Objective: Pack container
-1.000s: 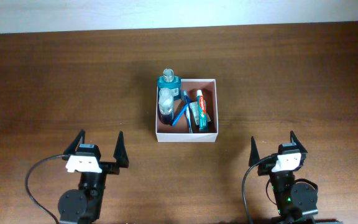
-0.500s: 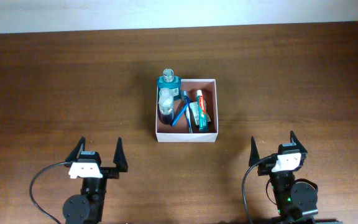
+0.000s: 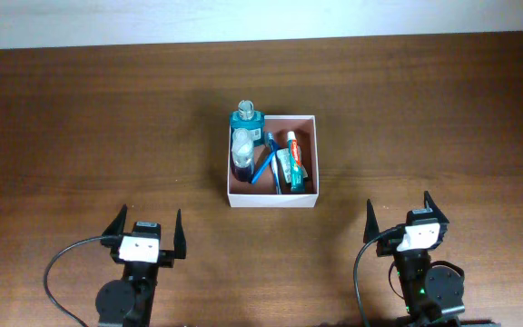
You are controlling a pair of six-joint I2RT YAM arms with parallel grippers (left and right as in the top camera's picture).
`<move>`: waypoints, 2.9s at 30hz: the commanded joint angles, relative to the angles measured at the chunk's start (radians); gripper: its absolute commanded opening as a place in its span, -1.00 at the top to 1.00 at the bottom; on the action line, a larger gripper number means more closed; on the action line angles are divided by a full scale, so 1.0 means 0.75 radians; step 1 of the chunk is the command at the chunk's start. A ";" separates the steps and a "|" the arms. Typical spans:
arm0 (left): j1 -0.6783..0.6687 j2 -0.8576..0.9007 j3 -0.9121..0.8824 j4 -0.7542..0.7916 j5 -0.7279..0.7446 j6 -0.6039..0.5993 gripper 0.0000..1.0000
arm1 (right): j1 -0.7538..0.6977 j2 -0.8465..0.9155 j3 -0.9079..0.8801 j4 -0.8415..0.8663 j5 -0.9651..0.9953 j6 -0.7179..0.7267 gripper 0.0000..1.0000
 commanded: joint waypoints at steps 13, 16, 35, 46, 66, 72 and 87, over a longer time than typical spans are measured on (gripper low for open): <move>0.053 -0.022 -0.007 -0.002 0.018 0.110 -0.99 | -0.012 -0.014 -0.006 -0.011 0.012 -0.009 -0.97; 0.061 -0.021 -0.007 -0.002 0.019 0.110 -0.99 | -0.012 -0.014 -0.006 -0.011 0.012 -0.009 -0.97; 0.061 -0.021 -0.007 0.035 -0.050 -0.178 -0.99 | -0.012 -0.014 -0.006 -0.011 0.012 -0.009 -0.97; 0.061 -0.019 -0.007 0.006 -0.077 -0.222 -0.99 | -0.012 -0.014 -0.006 -0.011 0.012 -0.009 -0.96; 0.061 -0.019 -0.007 0.006 -0.077 -0.222 -0.99 | -0.012 -0.014 -0.006 -0.011 0.012 -0.009 -0.97; 0.061 -0.019 -0.007 0.006 -0.077 -0.222 -0.99 | -0.012 -0.014 -0.006 -0.011 0.012 -0.009 -0.96; 0.061 -0.019 -0.007 0.006 -0.077 -0.222 -0.99 | -0.012 -0.012 -0.006 -0.011 0.012 -0.009 -0.97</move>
